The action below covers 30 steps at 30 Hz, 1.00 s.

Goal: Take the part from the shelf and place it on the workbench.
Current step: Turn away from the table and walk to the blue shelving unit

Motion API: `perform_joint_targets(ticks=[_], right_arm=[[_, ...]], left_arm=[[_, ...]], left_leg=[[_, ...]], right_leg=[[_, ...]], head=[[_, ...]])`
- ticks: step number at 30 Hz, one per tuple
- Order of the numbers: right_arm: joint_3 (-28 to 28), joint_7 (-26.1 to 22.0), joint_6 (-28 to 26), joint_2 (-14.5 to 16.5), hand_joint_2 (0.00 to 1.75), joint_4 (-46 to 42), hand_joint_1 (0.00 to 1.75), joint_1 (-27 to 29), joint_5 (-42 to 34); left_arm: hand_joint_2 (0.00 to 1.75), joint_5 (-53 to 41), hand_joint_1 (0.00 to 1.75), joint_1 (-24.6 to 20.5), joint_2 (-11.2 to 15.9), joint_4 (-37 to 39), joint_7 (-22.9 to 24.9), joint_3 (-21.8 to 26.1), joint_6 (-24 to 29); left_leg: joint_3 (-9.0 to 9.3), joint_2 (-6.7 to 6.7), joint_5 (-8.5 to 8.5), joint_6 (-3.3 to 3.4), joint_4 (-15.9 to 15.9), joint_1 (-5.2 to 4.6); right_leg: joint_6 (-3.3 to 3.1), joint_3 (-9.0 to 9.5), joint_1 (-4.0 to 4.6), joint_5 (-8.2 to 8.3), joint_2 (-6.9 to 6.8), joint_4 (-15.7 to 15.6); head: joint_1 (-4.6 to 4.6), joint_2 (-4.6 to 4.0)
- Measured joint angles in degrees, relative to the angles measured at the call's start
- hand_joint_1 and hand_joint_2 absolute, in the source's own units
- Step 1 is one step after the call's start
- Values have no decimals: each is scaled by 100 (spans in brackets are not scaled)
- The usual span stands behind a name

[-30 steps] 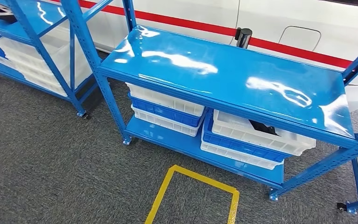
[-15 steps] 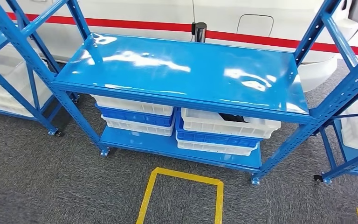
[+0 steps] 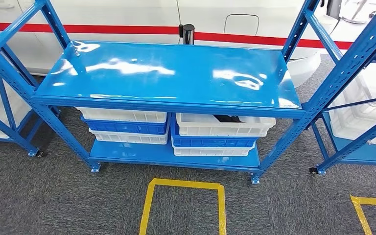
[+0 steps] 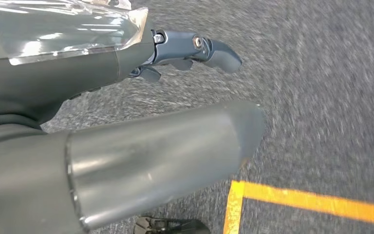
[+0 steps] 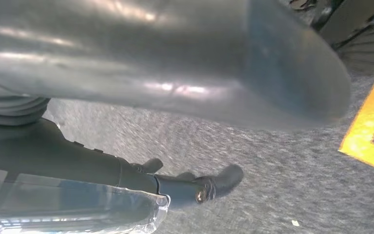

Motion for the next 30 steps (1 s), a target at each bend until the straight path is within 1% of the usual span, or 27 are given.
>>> perform_joint_targets(ticks=[1,3,4,5,6,7,8,9,10,11,12,14,16,18,20,21,23,25,27,30], right_arm=[[-1,0,-1,0,0,0,0,-1,0],[-7,0,-3,-3,0,0,0,-2,-1],[-17,0,-3,-4,0,0,0,3,-2],[-33,0,-22,-4,0,0,0,3,21],[-42,22,-67,-4,0,0,0,6,86],[-45,56,-112,0,0,1,0,9,159],[-41,91,-159,4,0,1,0,5,232],[-31,127,-189,7,0,2,0,8,283],[-27,142,-195,12,0,2,0,7,291],[-26,148,-201,12,0,2,0,7,293],[-26,153,-207,12,0,2,0,6,295],[-25,165,-218,12,0,2,0,4,299],[-24,184,-227,14,0,2,0,2,303],[-20,205,-232,15,0,2,0,2,308],[-13,217,-233,15,0,2,0,2,317],[-7,219,-233,15,0,2,0,2,321],[7,222,-233,15,0,2,0,3,327],[19,223,-233,15,87,2,0,3,334],[26,221,-233,16,175,2,0,3,339],[30,229,-211,21,175,2,0,11,336]], left_arm=[[0,0,0,0,0,0,1,0,0],[0,0,0,0,-2,0,8,0,0],[0,0,0,-3,-4,0,19,0,0],[0,0,0,-13,-2,-1,37,0,1],[0,-2,0,-37,-1,-2,62,0,3],[0,-3,0,-66,4,-4,89,0,7],[0,-5,0,-94,5,-5,110,-1,10],[0,-7,0,-115,4,-5,129,-1,14],[0,-8,0,-122,3,-5,140,-2,16],[0,-8,0,-124,-2,-4,149,-2,17],[0,-9,0,-125,-3,-5,156,-2,18],[0,-8,0,-124,-4,-5,157,-2,19],[0,-3,0,-120,-7,-5,158,-2,21],[0,1,0,-113,-11,-4,160,-2,27],[0,3,0,-109,-17,-4,161,-2,37],[0,4,0,-107,-21,-4,162,-2,43],[87,7,0,-105,-30,-4,164,-1,54],[175,11,0,-101,-37,-4,168,2,60],[175,13,0,-96,-40,-4,174,4,62],[175,28,0,-81,-40,-6,207,-10,57]], left_leg=[[0,6,0,0,0,0],[-3,77,-2,0,1,-5],[-5,160,-6,-4,3,-6],[1,287,-33,-46,23,-11],[10,405,-66,-106,45,-17],[21,515,-110,-158,69,-22],[30,575,-140,-172,93,-24],[35,588,-147,-140,97,-22],[37,583,-147,-90,98,-11],[40,578,-134,-50,92,-1],[44,576,-129,-46,83,7],[48,572,-116,-71,62,23],[48,570,-100,-112,45,32],[48,569,-90,-181,34,39],[48,569,-86,-266,29,48],[47,569,-86,-295,28,50],[47,569,-88,-314,29,44],[48,569,-90,-316,30,30],[47,569,-92,-315,35,17],[45,569,-98,-314,43,4]], right_leg=[[0,-13,0,-12,-3,28],[5,-174,-10,-136,-29,353],[44,-257,-29,-181,-53,534],[122,-113,-66,-93,-184,307],[160,96,-87,53,-280,-40],[194,325,-129,212,-374,-418],[193,555,-147,355,-456,-813],[152,566,-143,371,-429,-813],[149,572,-147,373,-425,-814],[143,572,-126,371,-423,-814],[137,573,-113,367,-422,-814],[118,572,-93,359,-423,-814],[90,570,-80,354,-426,-813],[69,565,-69,352,-428,-811],[59,559,-56,357,-428,-809],[55,555,-51,359,-428,-808],[50,551,-46,362,-428,-808],[51,550,-49,362,-428,-808],[52,551,-54,362,-428,-809],[54,552,-63,364,-429,-809]], head=[[2,0],[3,0],[3,0],[6,0],[-2,0],[-9,0],[-19,0],[-32,0],[-33,0],[-34,0],[-33,0],[-34,0],[-34,0],[-34,0],[-34,0],[-34,0],[-33,0],[-33,0],[-33,0],[-32,0]])
